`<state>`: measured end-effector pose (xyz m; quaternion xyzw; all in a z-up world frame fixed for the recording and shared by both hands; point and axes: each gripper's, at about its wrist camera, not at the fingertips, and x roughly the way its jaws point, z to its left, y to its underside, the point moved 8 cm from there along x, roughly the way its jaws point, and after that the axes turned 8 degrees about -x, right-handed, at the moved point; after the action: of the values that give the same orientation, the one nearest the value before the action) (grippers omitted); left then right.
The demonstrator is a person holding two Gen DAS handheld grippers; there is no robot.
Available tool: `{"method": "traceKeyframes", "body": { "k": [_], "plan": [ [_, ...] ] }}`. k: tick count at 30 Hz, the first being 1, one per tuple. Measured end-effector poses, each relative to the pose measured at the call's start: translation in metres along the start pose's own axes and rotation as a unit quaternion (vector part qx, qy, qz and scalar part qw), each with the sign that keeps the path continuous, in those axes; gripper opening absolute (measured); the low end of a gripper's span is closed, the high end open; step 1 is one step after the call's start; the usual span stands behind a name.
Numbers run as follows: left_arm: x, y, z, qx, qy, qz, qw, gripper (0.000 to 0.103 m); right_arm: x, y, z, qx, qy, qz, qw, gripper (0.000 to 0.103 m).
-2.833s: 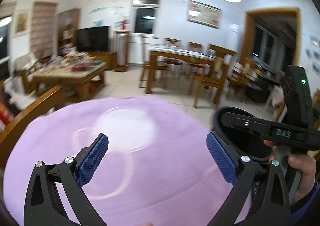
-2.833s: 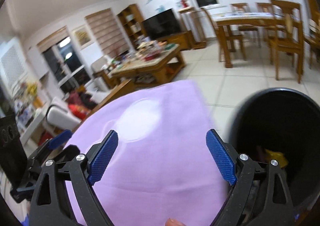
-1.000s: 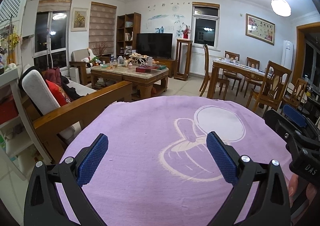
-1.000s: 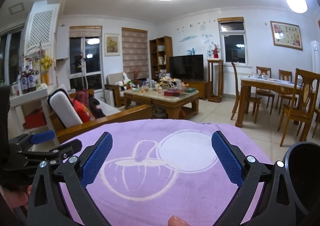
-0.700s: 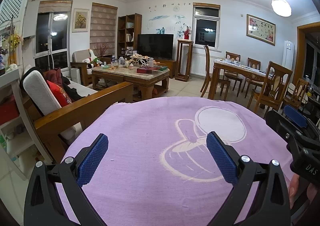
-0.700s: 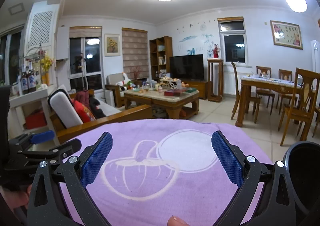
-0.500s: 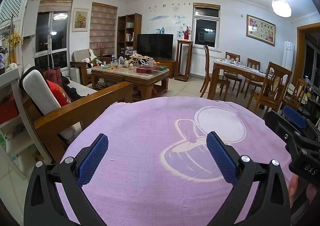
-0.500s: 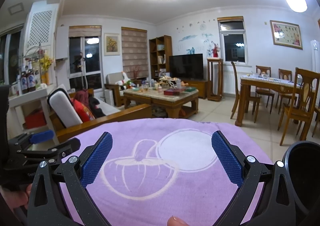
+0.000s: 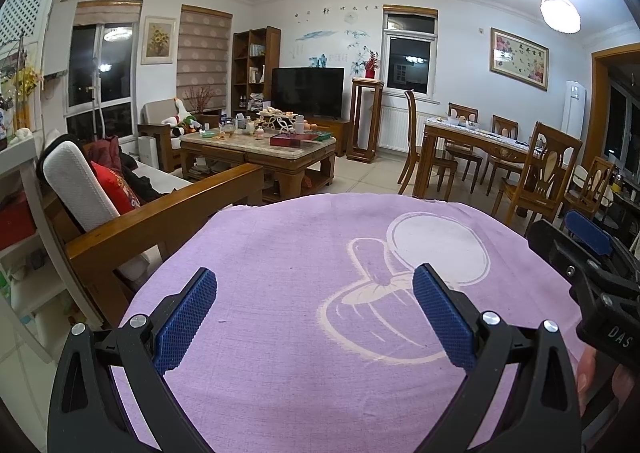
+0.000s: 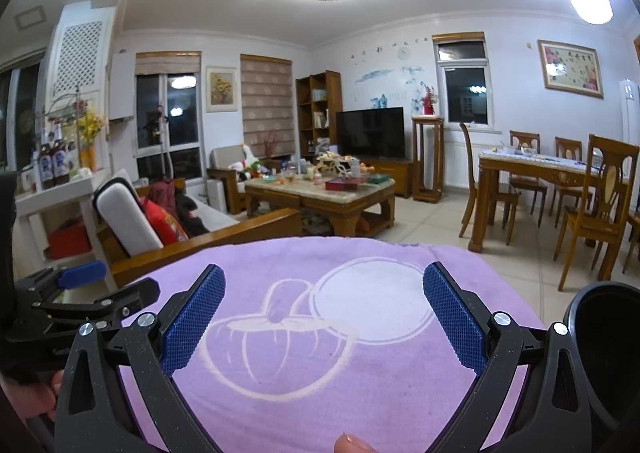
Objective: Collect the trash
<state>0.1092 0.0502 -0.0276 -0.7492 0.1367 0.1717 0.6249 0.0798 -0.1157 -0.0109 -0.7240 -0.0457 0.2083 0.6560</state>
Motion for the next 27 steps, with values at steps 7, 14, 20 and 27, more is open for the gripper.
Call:
{"method": "traceKeyframes", "body": {
  "k": [7, 14, 20, 27],
  "plan": [
    [0.0002, 0.0003, -0.0014, 0.000, 0.001, 0.001, 1.0000, 0.098, 0.0003, -0.0003, -0.0002, -0.001, 0.000, 0.001, 1.000, 0.098],
    [-0.0015, 0.0013, -0.0037, 0.000, 0.001, 0.001, 1.0000, 0.098, 0.0005, 0.0000, 0.0006, 0.000, 0.000, 0.001, 1.000, 0.098],
    [0.0003, 0.0023, -0.0049, 0.000, 0.003, 0.004, 1.0000, 0.098, 0.0007, 0.0000, 0.0015, 0.000, 0.000, 0.001, 1.000, 0.098],
    [0.0002, 0.0034, -0.0068, 0.000, 0.003, 0.004, 1.0000, 0.098, 0.0007, 0.0002, 0.0020, 0.000, 0.000, 0.001, 1.000, 0.098]
  ]
}}
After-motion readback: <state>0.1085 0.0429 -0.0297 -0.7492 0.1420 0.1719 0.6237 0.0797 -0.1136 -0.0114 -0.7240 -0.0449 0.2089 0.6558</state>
